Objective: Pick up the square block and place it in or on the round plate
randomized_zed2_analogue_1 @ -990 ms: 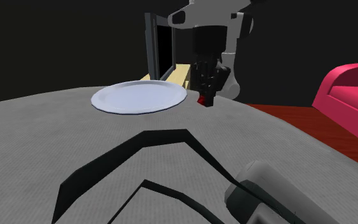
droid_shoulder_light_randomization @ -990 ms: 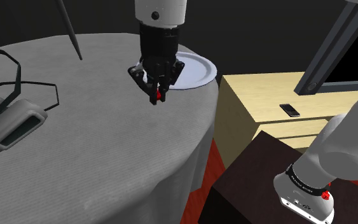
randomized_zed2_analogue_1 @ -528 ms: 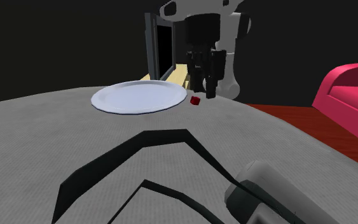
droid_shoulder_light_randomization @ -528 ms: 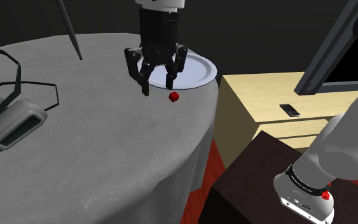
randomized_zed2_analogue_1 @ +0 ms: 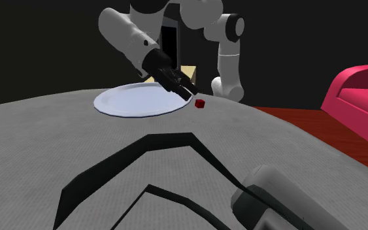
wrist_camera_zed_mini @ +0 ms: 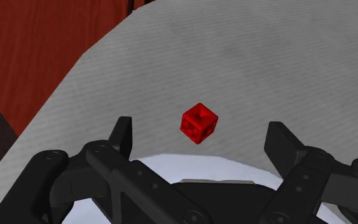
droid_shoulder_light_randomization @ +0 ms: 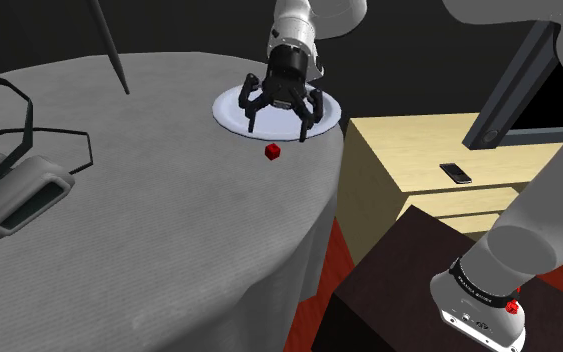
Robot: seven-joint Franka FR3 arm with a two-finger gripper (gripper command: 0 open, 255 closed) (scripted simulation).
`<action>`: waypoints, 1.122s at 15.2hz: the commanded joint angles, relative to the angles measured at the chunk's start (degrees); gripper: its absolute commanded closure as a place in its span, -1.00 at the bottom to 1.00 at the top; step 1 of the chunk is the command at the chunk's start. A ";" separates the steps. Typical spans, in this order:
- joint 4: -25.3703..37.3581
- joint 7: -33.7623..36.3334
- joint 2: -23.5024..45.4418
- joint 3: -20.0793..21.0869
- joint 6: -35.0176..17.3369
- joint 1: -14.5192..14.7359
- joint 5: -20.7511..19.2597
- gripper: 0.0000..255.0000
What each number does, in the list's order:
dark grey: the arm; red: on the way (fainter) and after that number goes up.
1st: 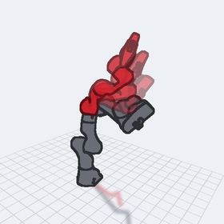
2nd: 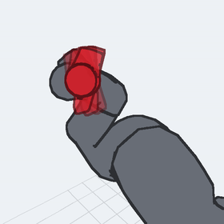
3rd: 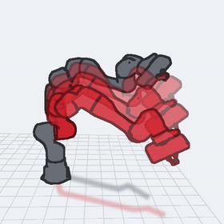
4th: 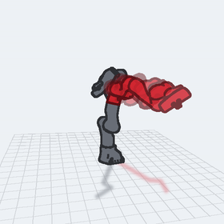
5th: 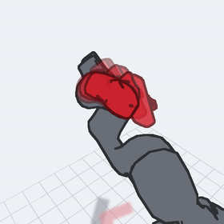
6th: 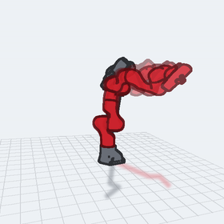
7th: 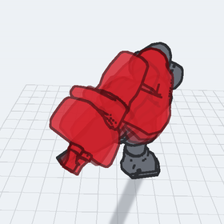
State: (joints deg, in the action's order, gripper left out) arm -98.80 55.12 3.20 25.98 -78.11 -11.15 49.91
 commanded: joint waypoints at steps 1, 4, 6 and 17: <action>-2.27 0.02 -0.66 -0.05 -0.62 -0.13 2.17 -1.00; -4.49 -0.39 -1.62 0.55 -2.34 0.51 2.80 -1.00; -5.61 -0.59 -2.08 0.88 -3.25 0.85 3.13 -1.00; -5.67 -0.58 -2.15 0.88 -3.26 0.87 3.18 1.00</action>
State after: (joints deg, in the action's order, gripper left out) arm -104.20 54.56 0.90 26.74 -81.23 -10.39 53.21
